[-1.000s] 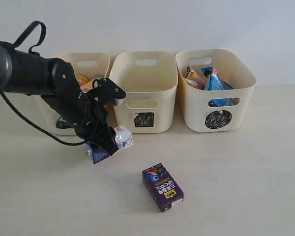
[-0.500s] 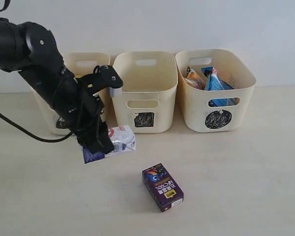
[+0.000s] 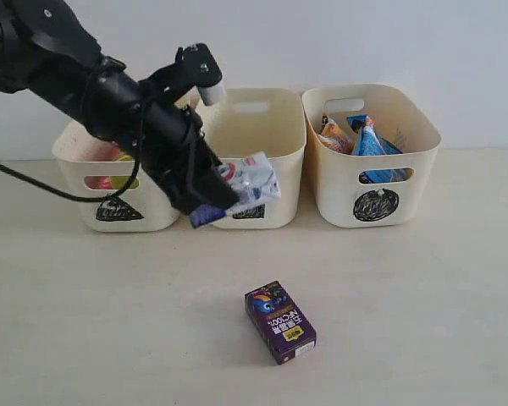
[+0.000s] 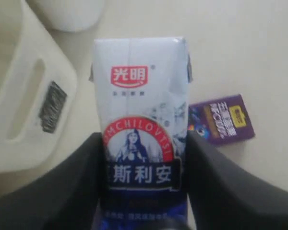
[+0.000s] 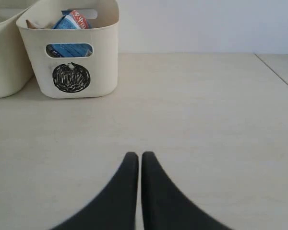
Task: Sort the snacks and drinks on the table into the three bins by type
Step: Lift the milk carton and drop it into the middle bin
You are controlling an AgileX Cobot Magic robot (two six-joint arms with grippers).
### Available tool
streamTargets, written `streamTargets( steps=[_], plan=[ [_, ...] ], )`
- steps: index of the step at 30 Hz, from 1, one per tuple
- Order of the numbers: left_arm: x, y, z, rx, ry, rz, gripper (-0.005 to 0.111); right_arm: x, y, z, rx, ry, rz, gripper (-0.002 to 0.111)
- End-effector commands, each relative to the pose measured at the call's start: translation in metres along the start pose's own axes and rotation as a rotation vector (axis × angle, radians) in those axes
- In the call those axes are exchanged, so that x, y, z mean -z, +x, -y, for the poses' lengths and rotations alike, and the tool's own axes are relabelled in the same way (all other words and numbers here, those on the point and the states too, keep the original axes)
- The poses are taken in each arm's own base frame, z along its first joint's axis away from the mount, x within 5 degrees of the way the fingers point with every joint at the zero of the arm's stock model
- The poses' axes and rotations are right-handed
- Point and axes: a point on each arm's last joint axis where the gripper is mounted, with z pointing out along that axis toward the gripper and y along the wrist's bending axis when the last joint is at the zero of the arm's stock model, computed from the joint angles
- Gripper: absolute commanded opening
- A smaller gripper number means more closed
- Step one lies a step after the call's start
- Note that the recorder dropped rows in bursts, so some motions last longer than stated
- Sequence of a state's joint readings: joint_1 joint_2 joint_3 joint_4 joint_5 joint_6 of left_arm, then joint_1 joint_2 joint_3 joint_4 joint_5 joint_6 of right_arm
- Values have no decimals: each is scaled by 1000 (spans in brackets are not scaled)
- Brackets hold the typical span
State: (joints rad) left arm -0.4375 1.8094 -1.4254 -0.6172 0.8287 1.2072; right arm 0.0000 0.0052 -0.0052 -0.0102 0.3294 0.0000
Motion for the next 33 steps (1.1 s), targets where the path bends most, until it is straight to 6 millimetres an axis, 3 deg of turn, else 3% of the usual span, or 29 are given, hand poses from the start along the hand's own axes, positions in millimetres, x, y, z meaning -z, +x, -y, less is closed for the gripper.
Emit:
streamTargets(
  steps=[1,7,11,19,21,27,29,33],
  plan=[
    [17,-27,-12,25,-136,158,4,0,1,0,0,0,7,0],
    [32,-48,-31,86,-308,312,4,0,1,0,0,0,7,0],
    [28,-56,-44,94,-346,339,4,0,1,0,0,0,7,0],
    [-10,-61,-79,155,-402,367,4,0,1,0,0,0,7,0],
    [-27,-55,-91,216,-423,371,4,0,1,0,0,0,7,0],
    [-46,-47,-98,244,-437,357,4,0,1,0,0,0,7,0],
    [-48,-45,-99,231,-440,344,12,0,1,0,0,0,7,0],
    [-49,-45,-99,233,-438,343,47,0,1,0,0,0,7,0]
  ],
)
